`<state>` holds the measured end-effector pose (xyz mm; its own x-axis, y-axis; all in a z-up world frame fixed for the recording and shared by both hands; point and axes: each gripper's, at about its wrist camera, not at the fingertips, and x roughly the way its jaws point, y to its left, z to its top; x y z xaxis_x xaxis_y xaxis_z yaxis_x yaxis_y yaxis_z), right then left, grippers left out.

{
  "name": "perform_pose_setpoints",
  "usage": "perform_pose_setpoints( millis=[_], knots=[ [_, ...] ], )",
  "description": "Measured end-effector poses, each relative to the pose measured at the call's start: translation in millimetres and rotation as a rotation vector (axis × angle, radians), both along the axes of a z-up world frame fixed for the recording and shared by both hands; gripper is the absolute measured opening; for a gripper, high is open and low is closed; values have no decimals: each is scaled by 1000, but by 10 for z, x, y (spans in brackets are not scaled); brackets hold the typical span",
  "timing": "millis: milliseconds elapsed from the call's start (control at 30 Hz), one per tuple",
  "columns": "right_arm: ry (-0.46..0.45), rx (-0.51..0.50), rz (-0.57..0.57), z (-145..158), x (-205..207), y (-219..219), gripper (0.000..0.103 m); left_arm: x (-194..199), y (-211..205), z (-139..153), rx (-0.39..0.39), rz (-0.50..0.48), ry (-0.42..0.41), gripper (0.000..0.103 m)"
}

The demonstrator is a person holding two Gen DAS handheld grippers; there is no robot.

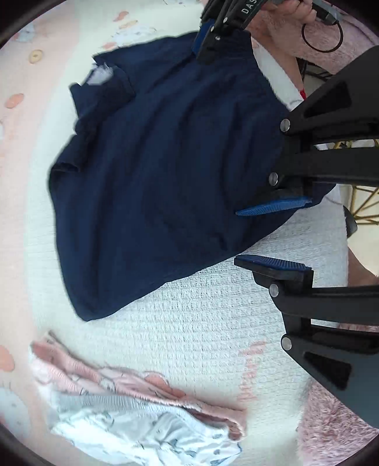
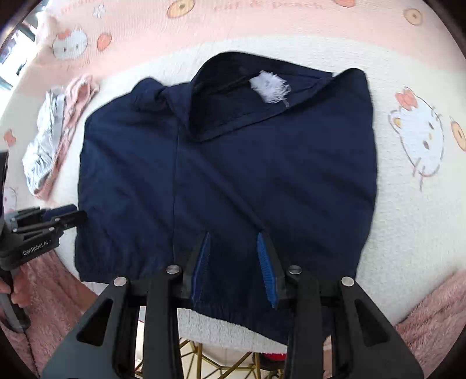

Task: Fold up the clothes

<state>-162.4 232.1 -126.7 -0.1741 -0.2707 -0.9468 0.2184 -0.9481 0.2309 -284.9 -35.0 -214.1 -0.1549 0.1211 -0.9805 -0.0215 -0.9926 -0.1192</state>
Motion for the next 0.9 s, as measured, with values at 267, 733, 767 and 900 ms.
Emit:
perform_pose_setpoints(
  millis=[267,733,767,900],
  knots=[
    [28,1,-22,155,59,221,34,105,230,-214,-102,-103,-86,30],
    [56,-47,47,631,-178,347,44,-545,129,51,64,-43,94,30],
    [43,-46,72,583,-224,295,44,-596,132,24,61,-41,81,30],
    [-17,-53,149,317,-404,-35,44,-908,131,-173,83,-58,38,30]
  ],
)
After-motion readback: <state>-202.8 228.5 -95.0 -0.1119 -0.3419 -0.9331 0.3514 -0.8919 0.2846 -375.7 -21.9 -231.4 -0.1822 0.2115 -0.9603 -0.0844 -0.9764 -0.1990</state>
